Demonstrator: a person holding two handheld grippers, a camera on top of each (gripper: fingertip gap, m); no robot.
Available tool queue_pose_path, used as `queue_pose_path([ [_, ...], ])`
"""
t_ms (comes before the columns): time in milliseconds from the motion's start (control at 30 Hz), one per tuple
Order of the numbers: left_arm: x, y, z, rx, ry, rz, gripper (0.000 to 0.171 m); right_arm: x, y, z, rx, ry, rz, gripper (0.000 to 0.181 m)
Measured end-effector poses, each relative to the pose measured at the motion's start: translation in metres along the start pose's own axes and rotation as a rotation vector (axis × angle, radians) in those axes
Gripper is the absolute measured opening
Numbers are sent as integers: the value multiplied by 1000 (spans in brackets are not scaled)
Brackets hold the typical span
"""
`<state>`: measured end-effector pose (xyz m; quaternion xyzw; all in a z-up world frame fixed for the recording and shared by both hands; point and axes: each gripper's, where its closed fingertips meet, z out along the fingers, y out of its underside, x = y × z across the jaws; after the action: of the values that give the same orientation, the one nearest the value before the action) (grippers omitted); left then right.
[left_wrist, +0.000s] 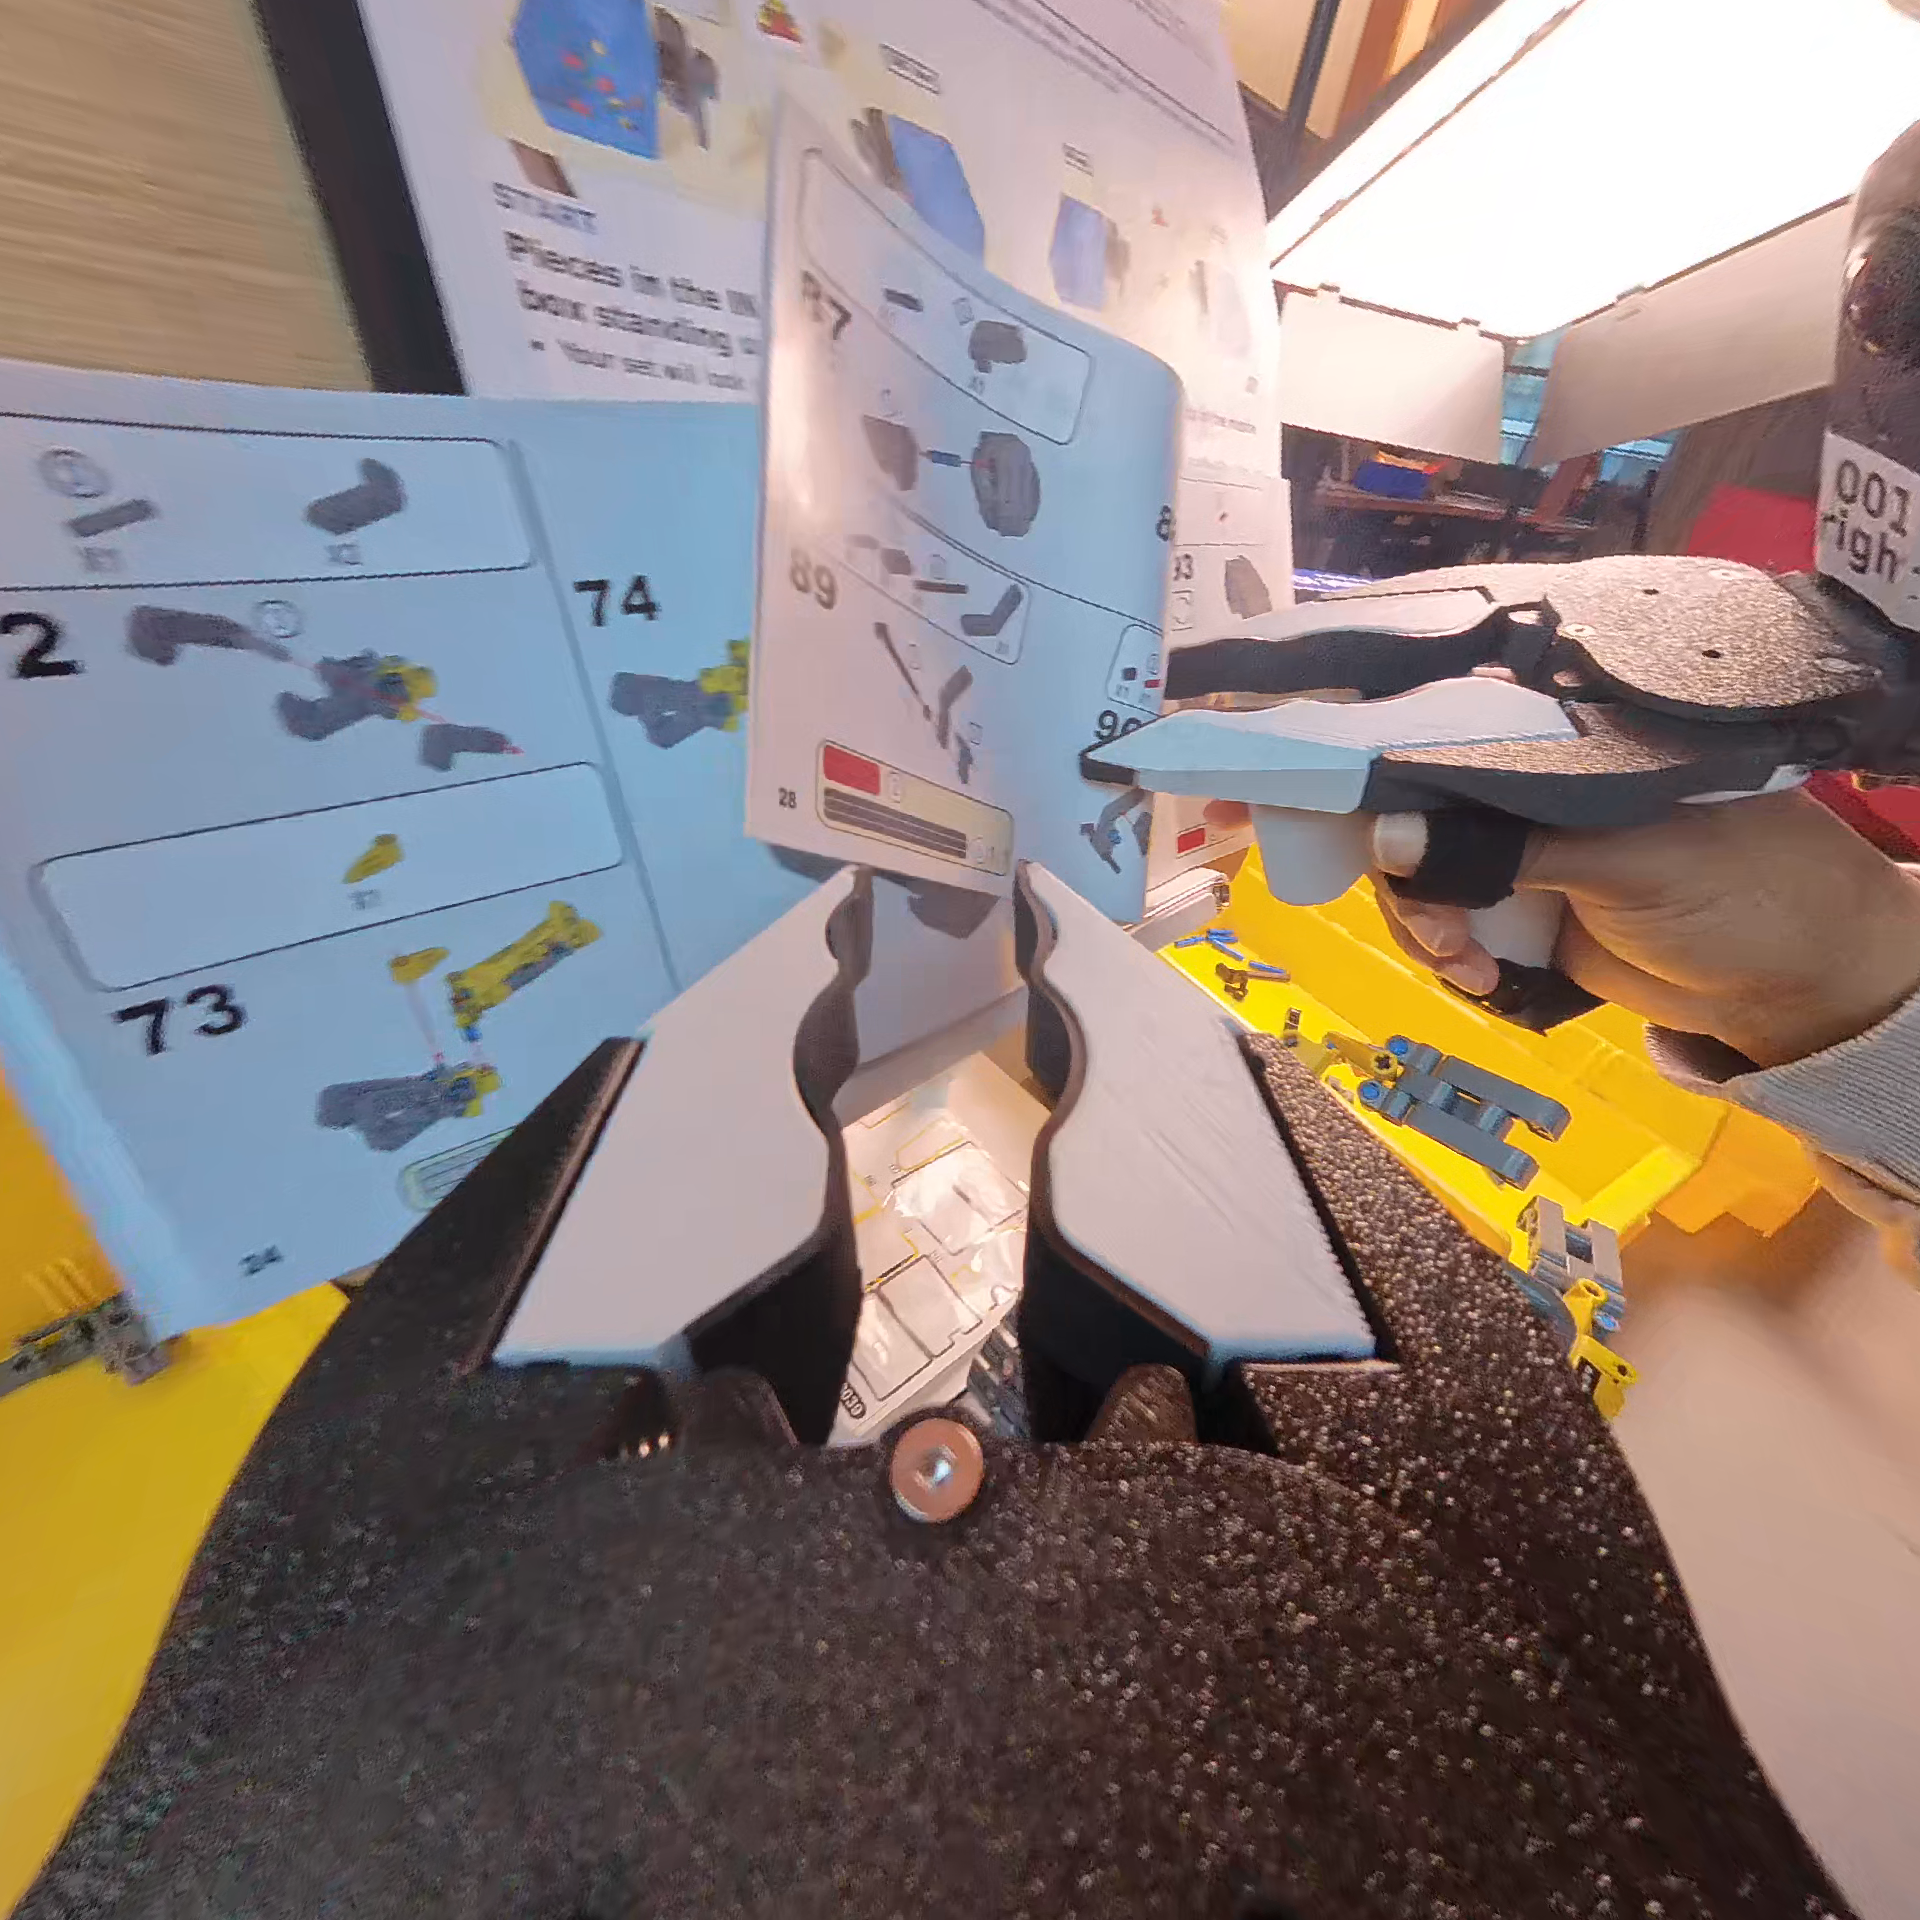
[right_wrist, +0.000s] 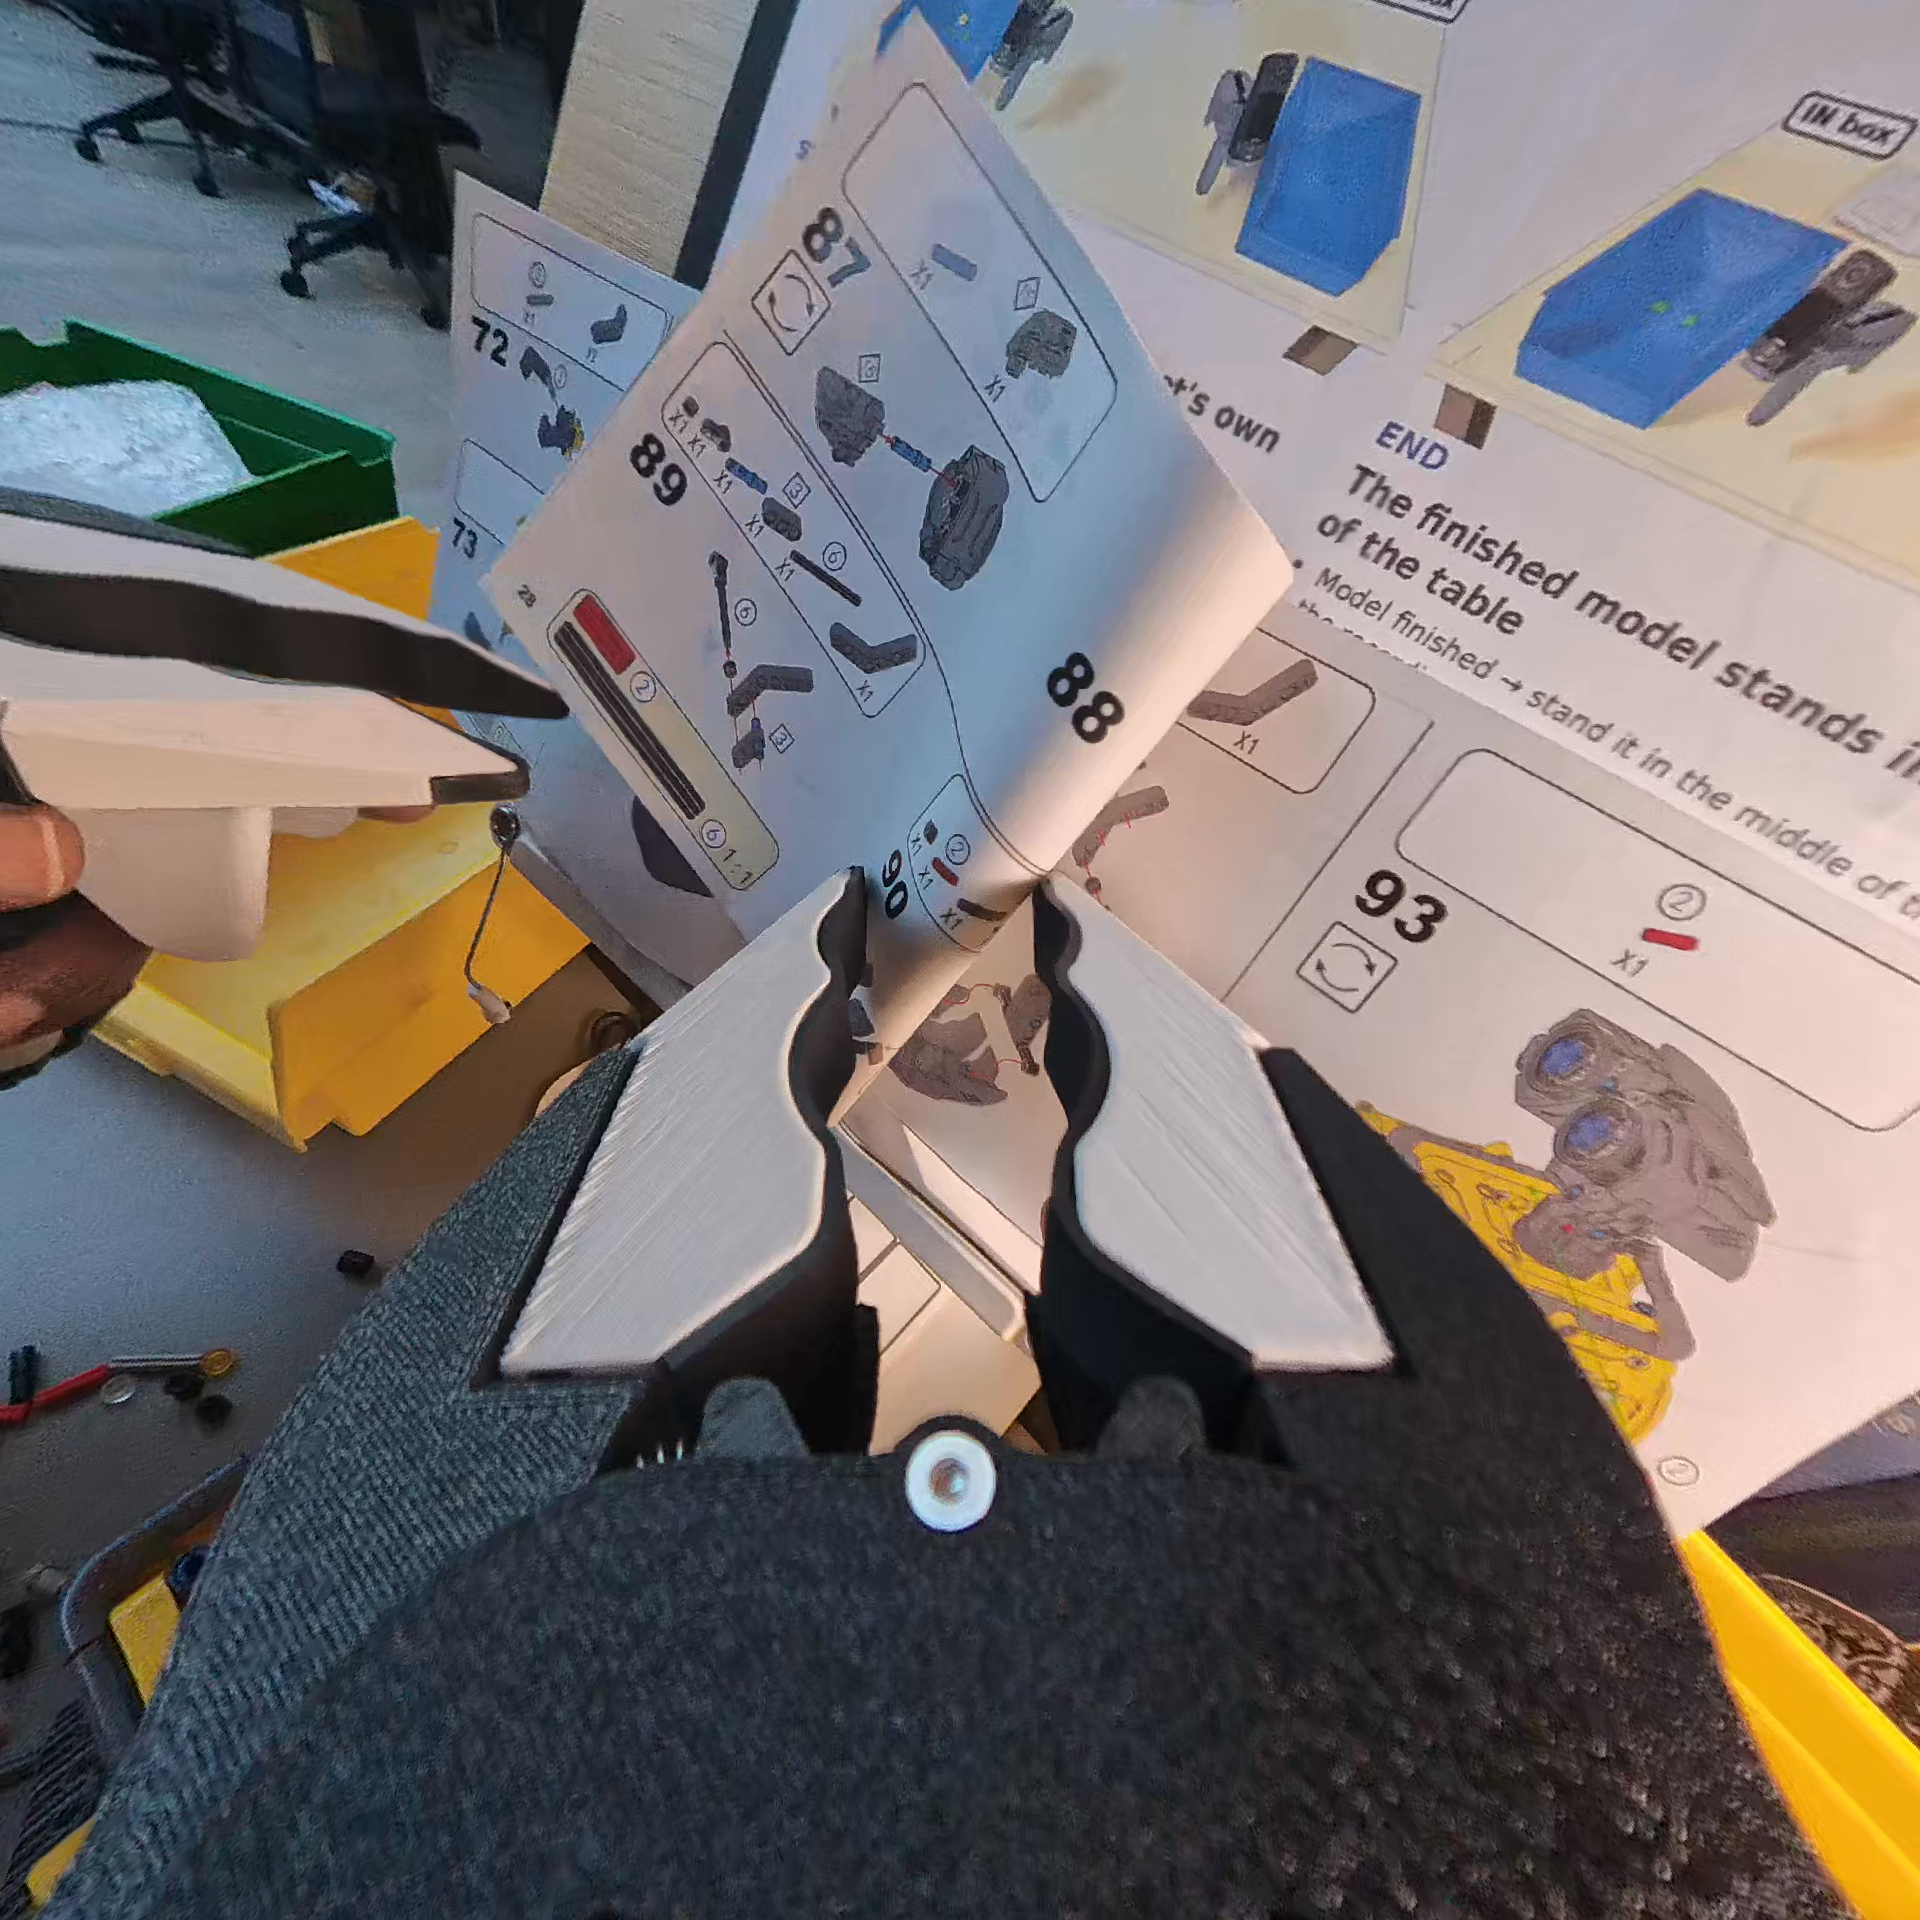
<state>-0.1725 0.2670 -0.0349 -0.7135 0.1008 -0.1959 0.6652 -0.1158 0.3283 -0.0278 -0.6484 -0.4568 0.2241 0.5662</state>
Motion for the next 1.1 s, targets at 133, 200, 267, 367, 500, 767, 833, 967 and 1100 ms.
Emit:
queue_pose_path([
  [133,25,-5,8,44,56,27,0,11,8,-7,-5,27,19,29],
  [200,35,-8,11,66,69,47,0,20,11,-15,-9,66,34,31],
  [267,42,-10,15,74,72,71,0,24,10,-27,15,79,63,31],
  [367,49,-8,23,66,86,78,0,23,7,-47,65,53,114,34],
  [500,58,-4,31,54,103,94,0,20,6,-71,118,-9,181,42],
  [767,68,9,39,5,105,137,0,-16,9,-109,220,-318,285,59],
  [833,69,8,38,1,98,161,0,-24,12,-120,236,-374,272,66],
  [967,78,8,42,-22,98,221,0,-42,12,-140,253,-481,260,84],
  [1100,91,17,58,-93,87,312,0,-55,-3,-140,257,-483,244,91],
])
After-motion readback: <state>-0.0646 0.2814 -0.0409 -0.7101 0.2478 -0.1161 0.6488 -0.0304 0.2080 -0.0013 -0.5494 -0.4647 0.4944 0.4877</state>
